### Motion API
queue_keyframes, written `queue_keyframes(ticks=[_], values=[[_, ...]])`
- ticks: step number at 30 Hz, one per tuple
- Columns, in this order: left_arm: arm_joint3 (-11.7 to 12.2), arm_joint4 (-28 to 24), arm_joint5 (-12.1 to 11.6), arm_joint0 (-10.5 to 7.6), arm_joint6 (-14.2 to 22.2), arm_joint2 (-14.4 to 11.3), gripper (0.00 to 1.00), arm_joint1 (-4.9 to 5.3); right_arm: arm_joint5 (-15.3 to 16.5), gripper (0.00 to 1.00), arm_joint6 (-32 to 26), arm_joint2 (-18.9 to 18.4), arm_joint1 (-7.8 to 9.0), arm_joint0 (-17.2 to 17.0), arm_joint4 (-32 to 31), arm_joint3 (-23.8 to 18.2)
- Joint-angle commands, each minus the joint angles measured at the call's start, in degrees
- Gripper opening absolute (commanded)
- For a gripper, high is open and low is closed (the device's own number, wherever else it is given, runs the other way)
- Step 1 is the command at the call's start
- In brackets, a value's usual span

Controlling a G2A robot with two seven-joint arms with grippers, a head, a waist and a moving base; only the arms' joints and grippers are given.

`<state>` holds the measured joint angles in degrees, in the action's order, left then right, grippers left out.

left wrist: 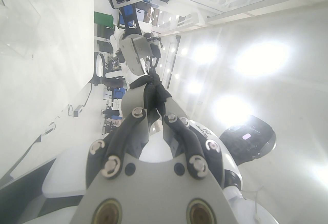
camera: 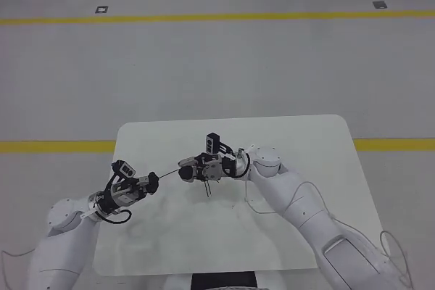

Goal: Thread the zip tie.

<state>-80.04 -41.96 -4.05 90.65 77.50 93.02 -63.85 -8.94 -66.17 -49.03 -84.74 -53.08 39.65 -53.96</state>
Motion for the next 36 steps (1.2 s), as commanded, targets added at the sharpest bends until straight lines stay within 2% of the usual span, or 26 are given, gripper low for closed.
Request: queue_keyframes(ticks=[1, 3, 4, 16, 17, 18, 21, 26, 36], values=[[0.00, 0.00, 0.00, 0.00, 0.00, 0.00, 0.00, 0.00, 0.07, 0.13, 0.05, -0.02, 0.04, -0.05, -0.13, -0.02], [0.00, 0.00, 0.00, 0.00, 0.00, 0.00, 0.00, 0.00, 0.07, 0.07, 0.06, -0.04, 0.08, -0.10, -0.24, -0.06], [0.00, 0.00, 0.00, 0.00, 0.00, 0.00, 0.00, 0.00, 0.06, 0.00, 0.07, -0.03, 0.11, -0.12, -0.33, -0.09], [0.00, 0.00, 0.00, 0.00, 0.00, 0.00, 0.00, 0.00, 0.07, 0.00, 0.33, -0.29, 0.54, -0.52, -1.57, -1.02], [0.00, 0.00, 0.00, 0.00, 0.00, 0.00, 0.00, 0.00, -0.04, 0.04, 0.34, -0.31, 0.57, -0.57, -1.60, -1.11], [0.00, 0.00, 0.00, 0.00, 0.00, 0.00, 0.00, 0.00, -0.17, 0.31, 0.38, -0.34, 0.61, -0.62, -1.64, -1.20], [0.00, 0.00, 0.00, 0.00, 0.00, 0.00, 0.00, 0.00, -0.30, 0.36, 0.42, -0.37, 0.69, -0.77, -1.72, -1.48], [0.00, 0.00, 0.00, 0.00, 0.00, 0.00, 0.00, 0.00, -0.53, 0.37, 0.11, -0.28, 0.83, -1.05, -1.97, -2.16], [0.00, 0.00, 0.00, 0.00, 0.00, 0.00, 0.00, 0.00, -0.49, 0.30, -0.20, -0.28, 1.06, -1.64, -1.92, -3.72]])
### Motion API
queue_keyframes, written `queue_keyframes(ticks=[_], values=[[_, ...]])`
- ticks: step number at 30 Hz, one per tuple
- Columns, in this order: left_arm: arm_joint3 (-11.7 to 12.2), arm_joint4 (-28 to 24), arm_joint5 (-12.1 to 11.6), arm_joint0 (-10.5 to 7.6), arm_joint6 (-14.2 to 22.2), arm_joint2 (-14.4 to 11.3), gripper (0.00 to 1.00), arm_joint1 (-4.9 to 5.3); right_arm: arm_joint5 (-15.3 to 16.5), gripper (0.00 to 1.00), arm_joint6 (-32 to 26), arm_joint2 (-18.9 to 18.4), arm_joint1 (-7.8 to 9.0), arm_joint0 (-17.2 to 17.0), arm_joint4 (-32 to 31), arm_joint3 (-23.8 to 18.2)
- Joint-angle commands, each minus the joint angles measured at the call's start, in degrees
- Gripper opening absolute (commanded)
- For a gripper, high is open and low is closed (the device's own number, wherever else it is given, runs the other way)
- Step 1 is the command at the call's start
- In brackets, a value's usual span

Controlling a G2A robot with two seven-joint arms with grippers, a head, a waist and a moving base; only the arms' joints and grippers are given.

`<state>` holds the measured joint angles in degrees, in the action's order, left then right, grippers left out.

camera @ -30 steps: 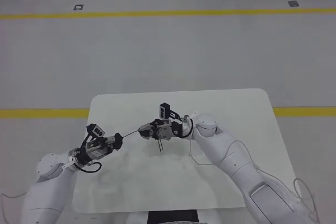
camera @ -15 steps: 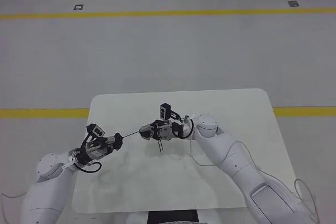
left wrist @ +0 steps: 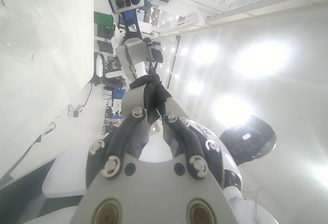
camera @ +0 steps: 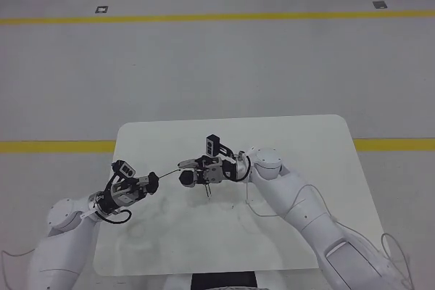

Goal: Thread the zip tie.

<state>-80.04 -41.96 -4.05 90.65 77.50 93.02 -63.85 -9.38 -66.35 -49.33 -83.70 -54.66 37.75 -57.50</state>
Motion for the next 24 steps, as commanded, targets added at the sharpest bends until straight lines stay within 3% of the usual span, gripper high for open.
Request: queue_keyframes(ticks=[1, 12, 24], values=[[0.00, 0.00, 0.00, 0.00, 0.00, 0.00, 0.00, 0.00, -0.06, 0.29, -0.06, 0.05, 0.03, -0.12, 0.02, -0.36], [0.00, 0.00, 0.00, 0.00, 0.00, 0.00, 0.00, 0.00, 0.29, 0.20, 0.51, 0.79, -0.25, 0.20, 0.79, 0.04], [0.00, 0.00, 0.00, 0.00, 0.00, 0.00, 0.00, 0.00, 0.95, 0.17, 1.09, 1.30, -0.59, 0.77, 1.42, 1.13]])
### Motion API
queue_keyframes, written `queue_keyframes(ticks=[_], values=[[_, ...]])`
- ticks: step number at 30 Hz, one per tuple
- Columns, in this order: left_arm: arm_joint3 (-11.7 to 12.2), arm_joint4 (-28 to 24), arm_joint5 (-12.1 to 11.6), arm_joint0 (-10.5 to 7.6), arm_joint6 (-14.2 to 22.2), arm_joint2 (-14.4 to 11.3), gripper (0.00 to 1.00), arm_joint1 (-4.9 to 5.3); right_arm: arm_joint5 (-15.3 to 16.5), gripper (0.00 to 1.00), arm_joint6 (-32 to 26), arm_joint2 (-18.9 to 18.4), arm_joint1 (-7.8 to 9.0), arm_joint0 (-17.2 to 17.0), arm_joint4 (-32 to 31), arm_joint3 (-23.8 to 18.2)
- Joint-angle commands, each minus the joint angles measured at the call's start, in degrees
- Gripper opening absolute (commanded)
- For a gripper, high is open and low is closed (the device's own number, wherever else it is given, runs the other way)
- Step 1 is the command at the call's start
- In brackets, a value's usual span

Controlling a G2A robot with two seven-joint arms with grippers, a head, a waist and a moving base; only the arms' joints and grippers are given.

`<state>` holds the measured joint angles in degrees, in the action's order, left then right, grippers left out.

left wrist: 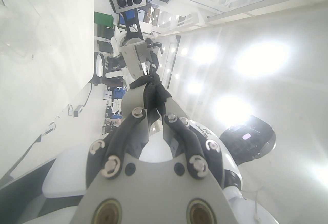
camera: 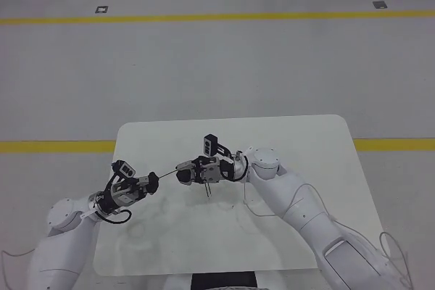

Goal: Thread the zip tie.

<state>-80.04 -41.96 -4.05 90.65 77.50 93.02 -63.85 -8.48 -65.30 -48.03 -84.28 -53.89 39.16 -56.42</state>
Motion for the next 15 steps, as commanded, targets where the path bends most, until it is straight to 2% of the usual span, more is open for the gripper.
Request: queue_keyframes(ticks=[1, 4, 6, 15], values=[[0.00, 0.00, 0.00, 0.00, 0.00, 0.00, 0.00, 0.00, 0.08, 0.16, 0.05, 0.01, -0.01, 0.01, 0.01, 0.09], [0.00, 0.00, 0.00, 0.00, 0.00, 0.00, 0.00, 0.00, 0.14, 0.09, 0.07, -0.02, 0.02, -0.04, -0.01, 0.13], [0.00, 0.00, 0.00, 0.00, 0.00, 0.00, 0.00, 0.00, 0.14, 0.00, 0.16, -0.05, 0.05, -0.11, -0.06, 0.07], [0.00, 0.00, 0.00, 0.00, 0.00, 0.00, 0.00, 0.00, 0.56, 0.00, 1.06, -0.33, 0.37, -0.71, -1.23, -0.98]])
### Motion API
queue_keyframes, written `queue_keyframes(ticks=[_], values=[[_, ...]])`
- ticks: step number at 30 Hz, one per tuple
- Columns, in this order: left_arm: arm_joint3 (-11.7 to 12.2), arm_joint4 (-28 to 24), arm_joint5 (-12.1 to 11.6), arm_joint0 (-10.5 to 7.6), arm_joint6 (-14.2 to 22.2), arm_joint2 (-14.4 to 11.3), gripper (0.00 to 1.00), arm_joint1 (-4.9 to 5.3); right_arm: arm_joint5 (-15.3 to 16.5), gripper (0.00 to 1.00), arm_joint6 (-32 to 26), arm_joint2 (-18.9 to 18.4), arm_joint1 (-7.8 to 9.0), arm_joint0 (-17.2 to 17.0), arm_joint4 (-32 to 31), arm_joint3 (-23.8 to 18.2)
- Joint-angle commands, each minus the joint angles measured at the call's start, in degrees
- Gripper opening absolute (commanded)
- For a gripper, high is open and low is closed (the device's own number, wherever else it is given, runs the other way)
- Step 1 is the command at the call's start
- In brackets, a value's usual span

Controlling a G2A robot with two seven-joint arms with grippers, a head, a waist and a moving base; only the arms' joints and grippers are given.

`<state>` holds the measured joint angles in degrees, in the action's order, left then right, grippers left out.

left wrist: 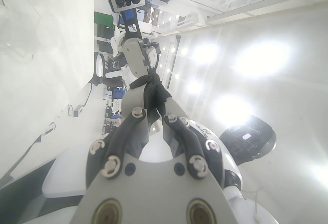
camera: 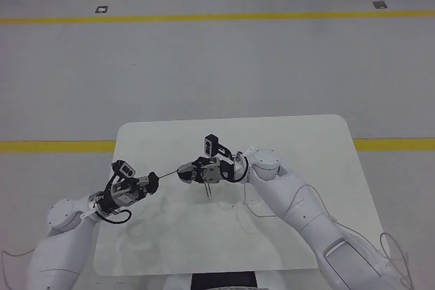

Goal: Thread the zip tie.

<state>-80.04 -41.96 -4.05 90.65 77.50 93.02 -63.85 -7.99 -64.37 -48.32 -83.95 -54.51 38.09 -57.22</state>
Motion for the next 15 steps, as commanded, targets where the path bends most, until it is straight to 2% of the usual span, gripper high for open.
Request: queue_keyframes(ticks=[1, 2, 3, 4, 5, 6, 7, 15], values=[[0.00, 0.00, 0.00, 0.00, 0.00, 0.00, 0.30, 0.00, 0.09, 0.00, 0.25, -0.08, 0.09, -0.21, -0.26, -0.37], [-0.05, -0.03, 0.04, -0.01, -0.39, -0.07, 0.45, -0.02, 0.11, 0.00, 0.39, -0.14, 0.13, -0.37, -0.30, -0.65], [-0.49, -0.40, 0.24, 0.02, -1.30, -0.49, 0.50, -0.08, 0.17, 0.00, 0.53, -0.18, 0.16, -0.49, -0.32, -0.87], [-0.85, -0.54, 0.34, 0.14, -1.74, -0.71, 0.47, -0.07, 0.27, 0.00, 0.74, -0.24, 0.19, -0.62, -0.34, -1.07], [-1.17, -0.56, 0.37, 0.30, -2.08, -0.82, 0.50, -0.02, 0.36, 0.00, 1.06, -0.31, 0.22, -0.80, -0.34, -1.32], [-1.35, -0.65, 0.41, 0.41, -2.23, -0.87, 0.70, 0.02, 0.39, 0.00, 1.33, -0.36, 0.25, -0.91, -0.40, -1.50], [-1.49, -0.75, 0.47, 0.50, -2.32, -0.91, 1.00, 0.06, 0.42, 0.00, 1.55, -0.40, 0.27, -1.02, -0.45, -1.70], [-2.21, -1.38, 1.00, 0.91, -2.64, -1.37, 1.00, 0.49, 0.38, 0.00, 2.99, -0.64, 0.46, -2.03, -0.54, -3.23]])
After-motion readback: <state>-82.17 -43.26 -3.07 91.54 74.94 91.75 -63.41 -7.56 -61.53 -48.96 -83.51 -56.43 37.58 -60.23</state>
